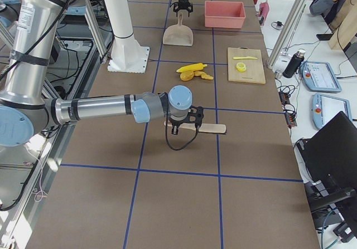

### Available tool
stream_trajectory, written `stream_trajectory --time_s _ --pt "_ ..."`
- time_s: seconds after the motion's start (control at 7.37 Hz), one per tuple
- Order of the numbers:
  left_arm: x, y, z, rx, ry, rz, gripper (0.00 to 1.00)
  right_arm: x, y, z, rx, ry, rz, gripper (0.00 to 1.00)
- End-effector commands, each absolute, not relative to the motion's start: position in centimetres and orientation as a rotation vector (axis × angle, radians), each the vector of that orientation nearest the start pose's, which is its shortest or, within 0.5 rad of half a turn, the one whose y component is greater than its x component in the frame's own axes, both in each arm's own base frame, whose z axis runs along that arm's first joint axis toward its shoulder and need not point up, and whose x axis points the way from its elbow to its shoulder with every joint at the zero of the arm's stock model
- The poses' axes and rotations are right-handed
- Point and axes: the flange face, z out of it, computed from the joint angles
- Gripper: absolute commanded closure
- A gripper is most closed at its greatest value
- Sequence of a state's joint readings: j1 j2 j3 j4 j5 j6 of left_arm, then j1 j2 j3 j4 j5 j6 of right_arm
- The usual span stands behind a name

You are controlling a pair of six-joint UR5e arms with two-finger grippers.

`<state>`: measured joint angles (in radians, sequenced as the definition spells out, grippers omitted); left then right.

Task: Sweep and dump trash into bin
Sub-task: 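Lower the left gripper onto the dustpan handle while the right grasps the brush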

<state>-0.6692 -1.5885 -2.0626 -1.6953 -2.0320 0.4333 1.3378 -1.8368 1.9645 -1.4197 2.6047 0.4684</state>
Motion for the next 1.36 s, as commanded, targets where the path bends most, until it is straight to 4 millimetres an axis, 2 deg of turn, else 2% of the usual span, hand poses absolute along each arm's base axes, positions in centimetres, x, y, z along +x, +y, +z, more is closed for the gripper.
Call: stream_trajectory --time_s 0.0,0.14,0.27,0.54,0.95,1.22 --pt "33.8 -37.9 41.7 0.528 0.649 1.411 0.02 -4.6 -38.3 47.0 -0.169 -1.134 0.214 1.00" --pt "34.5 -37.6 41.5 0.528 0.656 1.421 0.02 -5.0 -38.1 46.2 -0.194 -1.173 0.200 1.00" --pt "35.3 -36.9 41.5 0.534 0.666 1.442 0.02 -7.0 -39.2 43.8 -0.173 -1.205 0.121 1.00" --pt "36.0 -36.5 42.1 0.531 0.671 1.454 0.02 -9.5 -39.5 42.2 -0.175 -1.216 0.040 1.00" --pt "36.0 -36.0 43.1 0.509 0.669 1.461 0.02 -14.7 -37.5 40.6 -0.207 -1.264 -0.139 1.00" --pt "35.1 -35.4 44.4 0.500 0.665 1.463 0.02 -18.1 -36.7 39.2 -0.224 -1.274 -0.237 1.00"
